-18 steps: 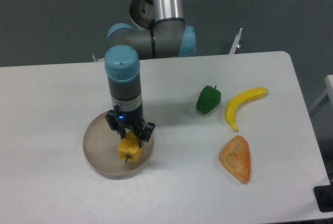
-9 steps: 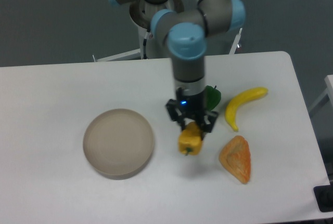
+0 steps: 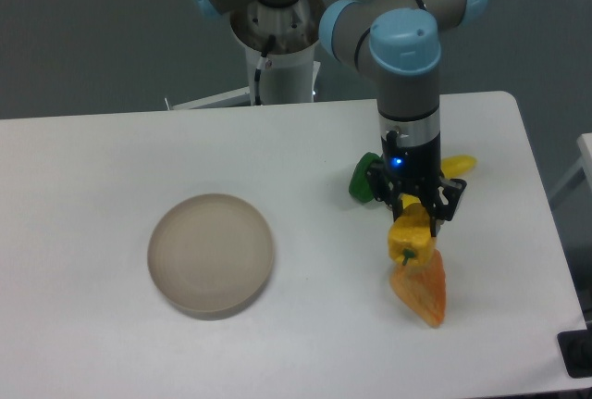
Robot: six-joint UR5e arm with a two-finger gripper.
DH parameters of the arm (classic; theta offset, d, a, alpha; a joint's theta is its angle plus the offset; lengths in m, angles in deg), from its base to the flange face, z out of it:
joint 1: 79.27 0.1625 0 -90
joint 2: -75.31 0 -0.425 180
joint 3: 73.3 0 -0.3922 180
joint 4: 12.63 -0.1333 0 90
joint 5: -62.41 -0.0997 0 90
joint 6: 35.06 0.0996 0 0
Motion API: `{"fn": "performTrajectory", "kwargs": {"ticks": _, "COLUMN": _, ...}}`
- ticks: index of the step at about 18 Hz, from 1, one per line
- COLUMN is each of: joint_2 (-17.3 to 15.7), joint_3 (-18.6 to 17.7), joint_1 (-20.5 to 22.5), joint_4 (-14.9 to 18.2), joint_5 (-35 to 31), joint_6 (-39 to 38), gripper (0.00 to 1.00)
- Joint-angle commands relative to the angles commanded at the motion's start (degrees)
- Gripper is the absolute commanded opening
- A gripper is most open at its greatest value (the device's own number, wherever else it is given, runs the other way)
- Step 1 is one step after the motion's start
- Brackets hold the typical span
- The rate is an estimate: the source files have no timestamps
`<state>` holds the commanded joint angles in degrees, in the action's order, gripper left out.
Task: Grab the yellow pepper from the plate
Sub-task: 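Carry the yellow pepper over beside the cake slice and banana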
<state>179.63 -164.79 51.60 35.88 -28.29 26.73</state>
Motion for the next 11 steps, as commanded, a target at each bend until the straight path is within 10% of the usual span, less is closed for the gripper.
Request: {"fn": "performTrajectory", "kwargs": {"ticks": 11, "joint_2": 0.00, "joint_3": 0.35, "joint_1": 0.00, "joint_4": 0.00, "joint_5": 0.00, "joint_6": 0.09, "gripper": 0.46}}
